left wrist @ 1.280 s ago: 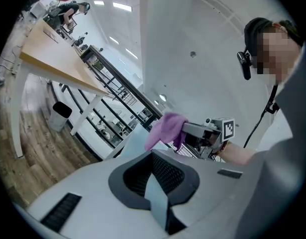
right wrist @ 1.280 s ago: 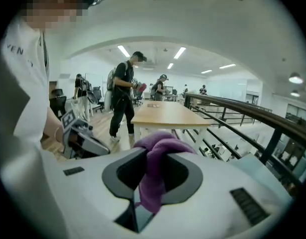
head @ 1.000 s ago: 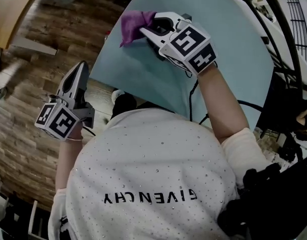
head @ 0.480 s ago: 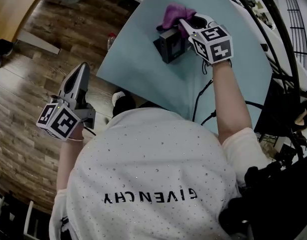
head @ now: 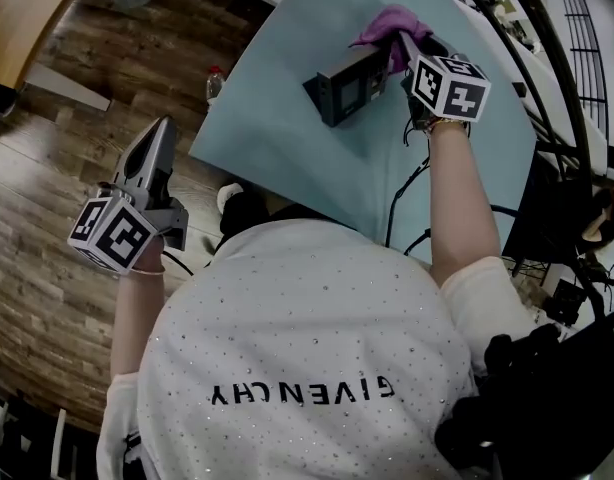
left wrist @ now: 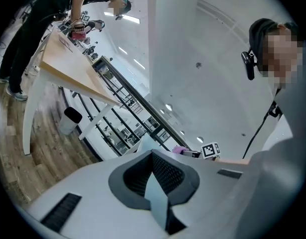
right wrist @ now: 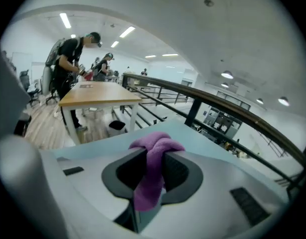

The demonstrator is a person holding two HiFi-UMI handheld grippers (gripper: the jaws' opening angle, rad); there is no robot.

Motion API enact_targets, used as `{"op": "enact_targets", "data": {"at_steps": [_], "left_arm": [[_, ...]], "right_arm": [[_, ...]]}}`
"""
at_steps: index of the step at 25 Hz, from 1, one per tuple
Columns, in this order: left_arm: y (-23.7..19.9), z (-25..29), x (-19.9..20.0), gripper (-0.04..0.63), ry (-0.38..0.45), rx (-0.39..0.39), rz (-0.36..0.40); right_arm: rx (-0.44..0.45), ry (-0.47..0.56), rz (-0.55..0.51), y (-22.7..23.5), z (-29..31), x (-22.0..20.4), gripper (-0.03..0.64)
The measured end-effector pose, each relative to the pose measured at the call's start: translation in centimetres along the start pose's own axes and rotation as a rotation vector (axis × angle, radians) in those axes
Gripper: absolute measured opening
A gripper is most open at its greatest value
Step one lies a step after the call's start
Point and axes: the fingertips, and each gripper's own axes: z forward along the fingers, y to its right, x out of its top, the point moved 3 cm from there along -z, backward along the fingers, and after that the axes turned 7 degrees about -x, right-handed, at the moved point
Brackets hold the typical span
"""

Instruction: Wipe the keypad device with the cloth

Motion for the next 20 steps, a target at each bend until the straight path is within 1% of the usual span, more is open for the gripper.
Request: {"op": "enact_targets", "data": {"at_steps": [1, 2, 4, 6, 8, 9, 11, 13, 17, 20], "left_arm": [[-0.1, 0.1, 0.0, 0.002, 0.0, -0.002, 0.0], [-0.3, 0.2, -0.2, 0.002, -0.001, -0.002, -0.003], [-0.3, 0.5, -0.6, 0.002, -0.005, -0.005, -0.013], [-0.2, 0.9, -0.8, 0.002, -0.005, -0.01, -0.017], [-0.1, 1.0, -0.7, 0.002, 0.0, -0.014, -0.018], [0.0, 1.0, -0.7, 0.002, 0.001, -0.014, -0.018], [0.1, 0.9, -0.8, 0.002, -0.006, -0.013, -0.013], [0.0, 0.8, -0.8, 0.002, -0.008, -0.009, -0.01], [0.3, 1.0, -0.6, 0.002, 0.018, -0.005, -0.017], [0.9, 1.2, -0.8, 0.002, 0.016, -0.021, -0.007]], "right_arm": [[-0.009, 0.02, 0.072, 0.5, -0.2, 0.3, 0.08], [0.002, 0.035, 0.154, 0.8, -0.3, 0.5, 0.08], [0.062, 0.055, 0.324, 0.9, -0.4, 0.6, 0.08], [0.115, 0.066, 0.472, 0.8, -0.1, 0.2, 0.08], [0.153, 0.061, 0.592, 0.4, 0.2, -0.7, 0.08], [0.166, 0.053, 0.636, 0.2, 0.3, -1.3, 0.08], [0.168, 0.027, 0.687, -0.1, 0.2, -2.9, 0.08], [0.144, -0.01, 0.705, 0.0, 0.3, -4.5, 0.078], [0.1, -0.106, 0.683, -0.1, 0.0, -8.0, 0.078], [0.091, -0.144, 0.68, -0.6, -0.7, -10.2, 0.08]]}}
